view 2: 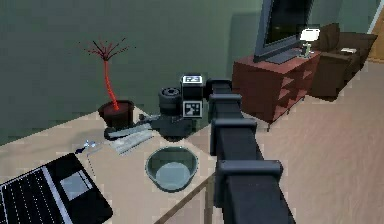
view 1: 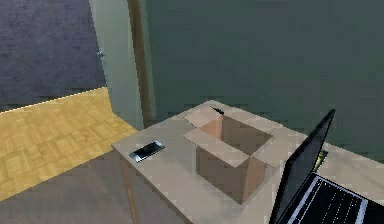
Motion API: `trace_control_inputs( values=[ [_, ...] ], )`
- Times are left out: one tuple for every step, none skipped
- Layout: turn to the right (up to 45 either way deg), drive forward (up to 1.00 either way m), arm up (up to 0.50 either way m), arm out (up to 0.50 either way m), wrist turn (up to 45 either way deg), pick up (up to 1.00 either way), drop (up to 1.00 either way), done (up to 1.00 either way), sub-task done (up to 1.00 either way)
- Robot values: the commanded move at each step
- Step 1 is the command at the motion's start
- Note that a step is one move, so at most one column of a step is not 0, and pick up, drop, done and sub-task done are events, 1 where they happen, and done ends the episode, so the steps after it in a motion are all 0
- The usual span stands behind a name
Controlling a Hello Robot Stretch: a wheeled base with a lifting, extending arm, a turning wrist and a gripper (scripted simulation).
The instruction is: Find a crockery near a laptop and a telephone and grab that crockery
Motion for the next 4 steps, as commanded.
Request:
trace_control_inputs(
  values=[
    [0.0,0.0,0.0,0.0,39.0,0.0,0.0,0.0,0.0],
    [0.0,0.0,-0.28,0.0,0.0,0.0,0.0,0.0,0.0],
    [0.0,0.0,0.0,0.0,0.0,1.0,0.0,0.0,0.0],
    [0.0,0.0,0.1,0.0,0.0,0.0,0.0,0.0,0.0]
  ],
)
